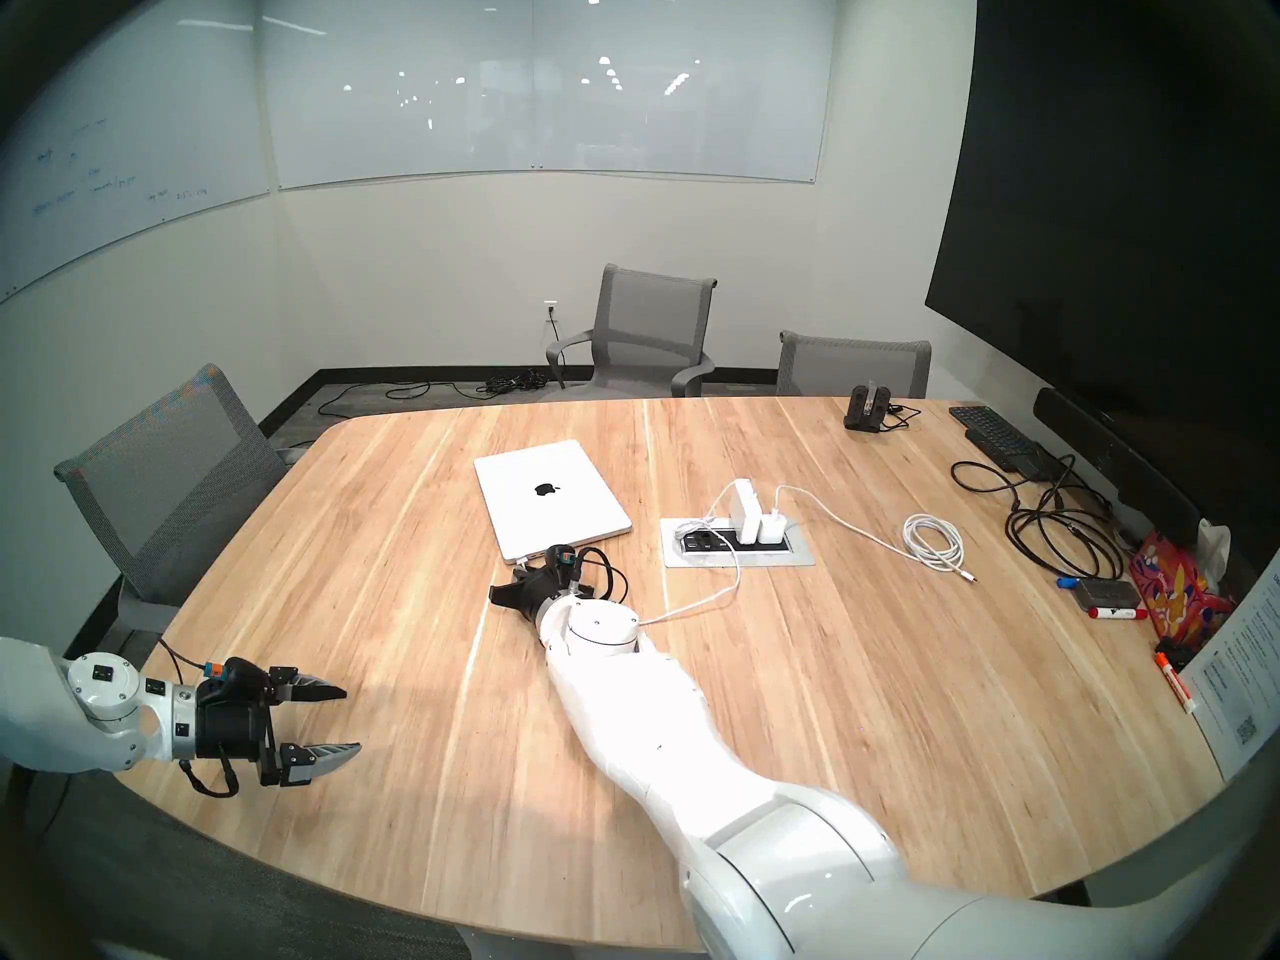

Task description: Plug the charging cable into the port of a MacBook

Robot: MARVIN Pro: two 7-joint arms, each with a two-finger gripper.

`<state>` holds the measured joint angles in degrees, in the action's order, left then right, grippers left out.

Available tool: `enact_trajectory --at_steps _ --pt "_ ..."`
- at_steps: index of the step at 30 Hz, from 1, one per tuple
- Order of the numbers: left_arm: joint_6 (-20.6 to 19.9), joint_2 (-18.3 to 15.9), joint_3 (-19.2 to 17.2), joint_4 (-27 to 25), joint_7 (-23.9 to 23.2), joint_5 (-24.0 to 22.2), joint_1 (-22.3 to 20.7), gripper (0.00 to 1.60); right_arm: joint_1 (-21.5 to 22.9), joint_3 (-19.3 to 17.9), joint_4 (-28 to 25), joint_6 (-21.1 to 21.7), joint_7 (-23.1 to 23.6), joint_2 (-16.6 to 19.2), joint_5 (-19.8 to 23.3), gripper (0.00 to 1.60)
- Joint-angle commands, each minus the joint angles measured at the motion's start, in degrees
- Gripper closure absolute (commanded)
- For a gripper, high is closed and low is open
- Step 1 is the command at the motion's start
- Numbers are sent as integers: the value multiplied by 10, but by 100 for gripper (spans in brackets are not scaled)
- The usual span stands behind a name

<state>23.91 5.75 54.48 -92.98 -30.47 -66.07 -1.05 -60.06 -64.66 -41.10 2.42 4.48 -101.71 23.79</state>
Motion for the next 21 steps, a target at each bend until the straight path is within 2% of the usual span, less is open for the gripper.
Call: enact_trajectory --at_steps 1,3,9,14,16,19,20,21 --pt "1 1 -4 0 0 0 -3 0 -7 1 -10 4 -4 -2 0 65" --pt "1 1 -4 0 0 0 -3 0 -10 1 -15 5 -6 -1 1 51" --pt "1 1 -4 0 0 0 -3 0 -11 1 -19 6 -7 3 1 51" --pt "1 1 -4 0 0 0 -3 0 -13 5 -25 12 -10 7 -1 41" --pt "1 1 -4 0 0 0 -3 0 -15 9 -31 16 -10 10 -3 28" --pt "1 1 -4 0 0 0 -3 0 -16 10 -36 18 -10 12 -3 24" --pt "1 1 -4 0 0 0 -3 0 -20 11 -46 23 -12 14 -3 12" --pt "1 1 -4 0 0 0 -3 0 -24 12 -56 27 -14 16 -4 12"
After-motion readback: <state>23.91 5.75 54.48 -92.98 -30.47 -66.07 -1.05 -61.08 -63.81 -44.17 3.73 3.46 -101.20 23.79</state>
